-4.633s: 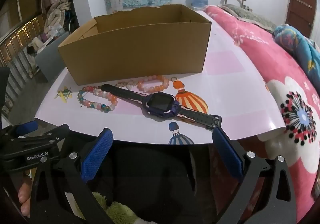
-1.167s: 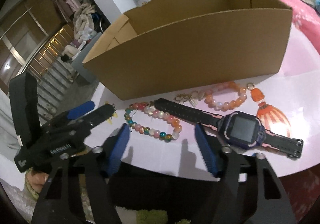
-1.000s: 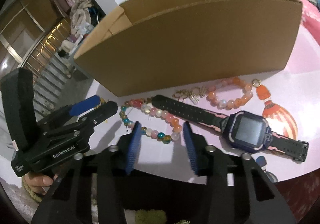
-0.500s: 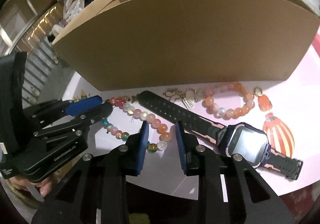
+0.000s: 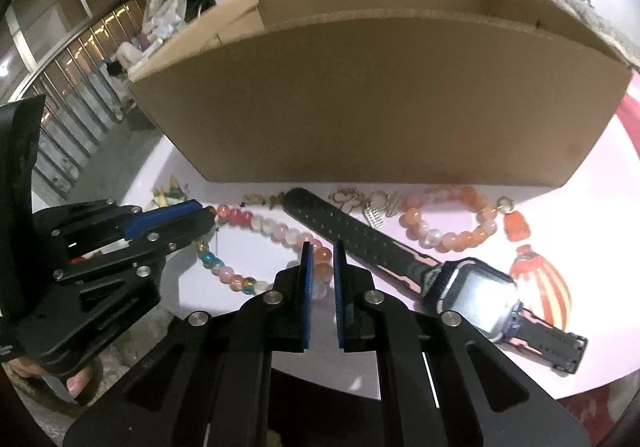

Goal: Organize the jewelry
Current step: 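Reach the left tool to the multicolored bead bracelet and close on it, then lift the bracelet with the left tool into the box and open it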

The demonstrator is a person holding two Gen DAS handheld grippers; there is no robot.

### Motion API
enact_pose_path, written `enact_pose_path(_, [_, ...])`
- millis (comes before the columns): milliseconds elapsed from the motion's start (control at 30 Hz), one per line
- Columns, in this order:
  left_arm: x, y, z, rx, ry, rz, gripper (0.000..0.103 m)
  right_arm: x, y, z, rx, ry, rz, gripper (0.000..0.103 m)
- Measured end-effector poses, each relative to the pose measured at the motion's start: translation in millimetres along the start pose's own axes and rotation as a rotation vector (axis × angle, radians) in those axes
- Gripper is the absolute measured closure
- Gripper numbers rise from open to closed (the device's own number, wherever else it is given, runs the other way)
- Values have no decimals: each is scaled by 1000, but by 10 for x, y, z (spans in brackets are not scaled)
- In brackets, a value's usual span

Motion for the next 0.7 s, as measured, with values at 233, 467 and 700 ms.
enact_pose_path(233, [-508, -325, 220, 26, -129, -42, 94, -460, -146, 54, -17, -131, -1, 96])
enact_pose_path(467, [-1254, -473, 1028, 100, -333, -68, 94, -1031, -251, 745, -57, -340, 22, 96])
enact_pose_path(700, [-773, 12, 1880, 71, -255, -8, 94, -318, -302, 1787, -47, -134, 150, 95])
Point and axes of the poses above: each gripper's, at about its wrist camera, not at the fingertips, and x roughly the way its jaws point, y to its left, z to its top, the point moved 9 cm from there along x, roughly the way its jaws point, and after that the axes turned 13 degrees about -z, right-handed, at the moved point
